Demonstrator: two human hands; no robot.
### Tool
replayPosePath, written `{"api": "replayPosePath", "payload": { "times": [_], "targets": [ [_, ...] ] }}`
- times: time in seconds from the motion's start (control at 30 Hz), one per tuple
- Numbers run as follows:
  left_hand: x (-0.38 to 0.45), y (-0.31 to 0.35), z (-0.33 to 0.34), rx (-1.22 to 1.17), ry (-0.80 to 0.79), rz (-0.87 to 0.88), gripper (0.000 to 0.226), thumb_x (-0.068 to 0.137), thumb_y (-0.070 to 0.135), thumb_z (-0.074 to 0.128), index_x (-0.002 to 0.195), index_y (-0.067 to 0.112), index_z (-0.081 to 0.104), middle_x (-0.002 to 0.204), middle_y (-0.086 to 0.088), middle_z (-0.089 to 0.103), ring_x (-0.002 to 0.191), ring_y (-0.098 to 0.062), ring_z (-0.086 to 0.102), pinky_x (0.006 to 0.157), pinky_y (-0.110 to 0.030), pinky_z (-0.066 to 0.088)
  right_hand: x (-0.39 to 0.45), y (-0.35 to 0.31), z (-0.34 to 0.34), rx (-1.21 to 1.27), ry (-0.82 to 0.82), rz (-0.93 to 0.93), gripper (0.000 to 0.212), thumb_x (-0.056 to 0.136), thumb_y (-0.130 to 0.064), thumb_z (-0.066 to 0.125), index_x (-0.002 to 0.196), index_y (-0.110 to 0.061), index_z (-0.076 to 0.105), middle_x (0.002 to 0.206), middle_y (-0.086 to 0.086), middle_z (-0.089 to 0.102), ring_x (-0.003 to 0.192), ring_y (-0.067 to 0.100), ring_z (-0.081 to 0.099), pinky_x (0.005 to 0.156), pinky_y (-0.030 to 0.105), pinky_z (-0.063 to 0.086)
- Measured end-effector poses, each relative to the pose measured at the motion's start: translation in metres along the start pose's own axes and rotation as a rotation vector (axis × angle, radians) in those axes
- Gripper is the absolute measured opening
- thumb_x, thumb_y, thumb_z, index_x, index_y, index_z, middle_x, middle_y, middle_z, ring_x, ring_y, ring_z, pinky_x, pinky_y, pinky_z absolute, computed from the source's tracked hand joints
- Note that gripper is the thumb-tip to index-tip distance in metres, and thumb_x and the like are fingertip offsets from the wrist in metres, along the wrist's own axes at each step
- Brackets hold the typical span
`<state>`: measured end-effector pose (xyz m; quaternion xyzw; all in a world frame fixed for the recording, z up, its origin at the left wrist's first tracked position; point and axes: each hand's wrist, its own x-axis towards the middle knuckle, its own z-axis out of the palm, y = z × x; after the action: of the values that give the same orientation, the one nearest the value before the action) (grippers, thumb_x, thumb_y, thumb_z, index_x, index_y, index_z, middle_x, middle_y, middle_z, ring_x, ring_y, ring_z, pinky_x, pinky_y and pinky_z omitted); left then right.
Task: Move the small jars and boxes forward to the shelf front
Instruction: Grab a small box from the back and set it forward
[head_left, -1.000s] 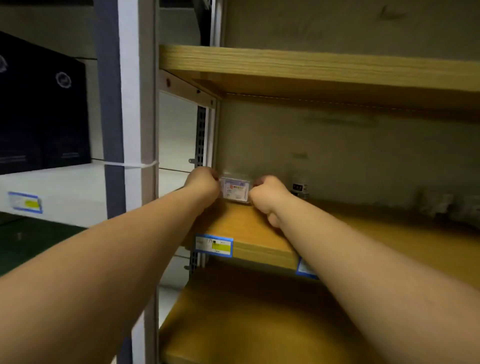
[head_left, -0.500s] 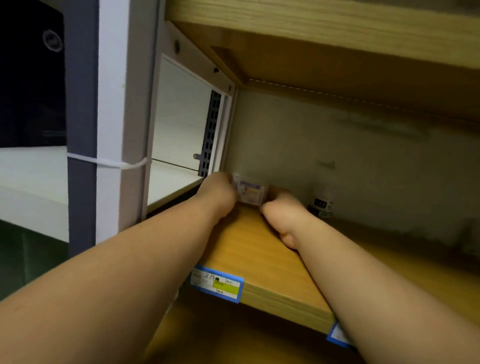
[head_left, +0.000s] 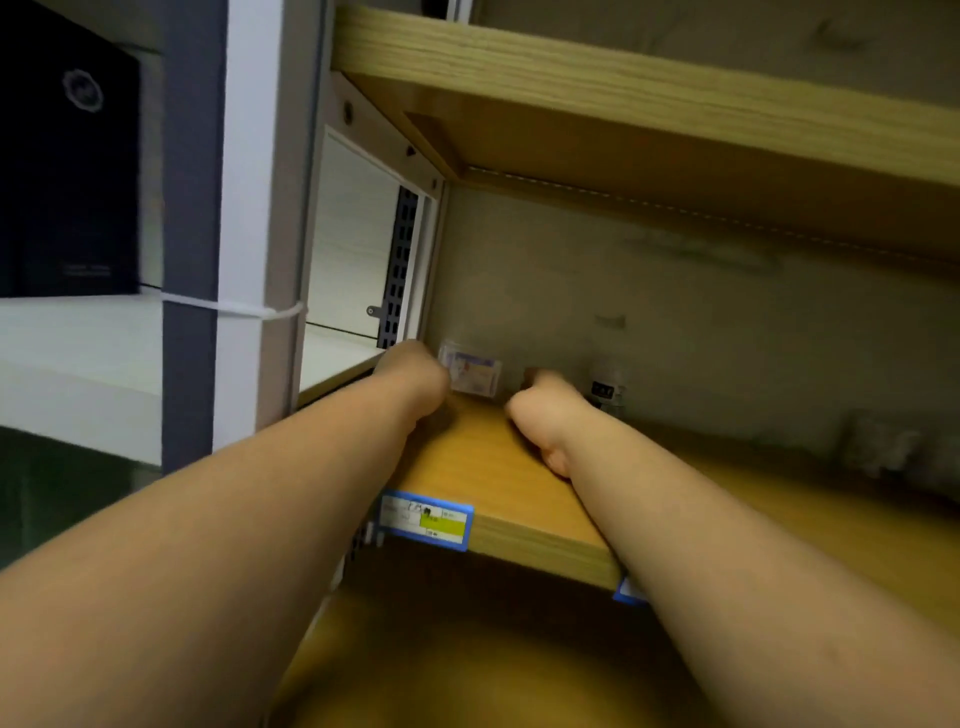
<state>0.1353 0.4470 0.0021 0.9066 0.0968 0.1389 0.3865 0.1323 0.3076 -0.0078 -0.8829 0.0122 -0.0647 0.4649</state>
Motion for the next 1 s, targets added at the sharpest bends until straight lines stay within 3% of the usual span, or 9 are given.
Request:
{"api": "replayPosePath", "payload": {
  "times": [0.2,0.3,0.43,0.5,0.57,0.67,0.83,0.9,1.0],
  "targets": [
    [-0.076,-0.012,-0.031,-0.292,-0.072,-0.100,0.028,0.089,0.015,0.048,0.114,0.008,0.058,0.101,-0.019,0.069,0.090,-0.036,0.070,0.083,-0.047,0.059,-0.078,-0.005,-0.024,0.148,-0.106,-0.035,0.048,0.097,-0.006,0.046,0.144,-0.016,0.047,0.112,0.002,0.059,0.107,0.023,0.055,0.103,0.040,0.046],
    [-0.110,-0.019,-0.034,-0.361,0.051,-0.037,0.047,0.087,0.018,0.047,0.132,0.017,0.059,0.111,-0.014,0.070,0.095,-0.033,0.070,0.087,-0.048,0.059,-0.107,-0.001,-0.038,0.265,-0.111,-0.125,0.049,0.101,-0.010,0.042,0.149,-0.018,0.043,0.118,-0.002,0.058,0.092,0.012,0.047,0.087,0.029,0.041],
    [-0.155,-0.011,-0.032,-0.280,0.097,0.010,0.049,0.098,0.010,0.043,0.146,0.019,0.046,0.129,-0.008,0.060,0.105,-0.028,0.064,0.086,-0.040,0.056,-0.139,0.013,-0.054,0.241,-0.101,-0.110,0.056,0.100,-0.012,0.043,0.155,-0.020,0.034,0.150,0.002,0.045,0.123,0.022,0.051,0.098,0.034,0.040],
    [-0.170,-0.005,-0.030,-0.194,0.092,0.024,0.049,0.100,0.008,0.043,0.149,0.018,0.042,0.132,-0.008,0.056,0.105,-0.028,0.061,0.082,-0.036,0.055,-0.148,0.021,-0.057,0.198,-0.101,-0.124,0.058,0.099,-0.012,0.043,0.155,-0.020,0.032,0.155,0.000,0.041,0.109,0.017,0.057,0.084,0.025,0.045],
    [-0.176,-0.001,-0.029,-0.132,0.101,0.061,0.035,0.099,0.006,0.043,0.129,0.020,0.055,0.119,-0.008,0.060,0.101,-0.028,0.062,0.087,-0.042,0.056,-0.155,0.022,-0.057,0.187,-0.079,-0.145,0.057,0.100,-0.013,0.043,0.155,-0.020,0.032,0.156,-0.003,0.040,0.092,0.009,0.059,0.071,0.019,0.046],
    [-0.174,0.002,-0.026,-0.047,0.101,0.088,0.021,0.095,0.003,0.046,0.085,0.019,0.055,0.096,-0.010,0.064,0.087,-0.027,0.063,0.085,-0.046,0.057,-0.154,0.021,-0.052,0.189,-0.075,-0.142,0.058,0.099,-0.014,0.044,0.155,-0.020,0.033,0.156,-0.001,0.040,0.125,0.022,0.053,0.096,0.028,0.042],
    [-0.163,0.009,-0.023,0.129,0.127,0.185,0.009,0.093,0.017,0.054,0.100,0.020,0.060,0.091,-0.004,0.065,0.080,-0.020,0.065,0.076,-0.040,0.059,-0.142,0.024,-0.064,0.376,-0.058,-0.049,0.051,0.100,-0.018,0.046,0.151,-0.021,0.041,0.139,0.000,0.052,0.114,0.019,0.053,0.098,0.032,0.043],
    [-0.165,0.016,-0.012,0.243,0.208,0.346,0.024,0.092,0.020,0.056,0.115,0.018,0.061,0.103,-0.004,0.063,0.094,-0.022,0.063,0.084,-0.039,0.056,-0.137,0.036,-0.078,0.472,0.021,-0.069,0.045,0.100,-0.018,0.047,0.146,-0.018,0.048,0.134,-0.001,0.056,0.104,0.014,0.057,0.091,0.027,0.047],
    [-0.183,0.043,0.018,0.208,0.182,0.477,0.045,0.092,0.018,0.055,0.136,0.011,0.057,0.131,-0.012,0.061,0.120,-0.030,0.056,0.101,-0.041,0.046,-0.139,0.067,-0.115,0.595,0.135,-0.014,0.042,0.101,-0.018,0.049,0.143,-0.018,0.050,0.138,0.001,0.058,0.122,0.019,0.056,0.109,0.040,0.043]
  ]
}}
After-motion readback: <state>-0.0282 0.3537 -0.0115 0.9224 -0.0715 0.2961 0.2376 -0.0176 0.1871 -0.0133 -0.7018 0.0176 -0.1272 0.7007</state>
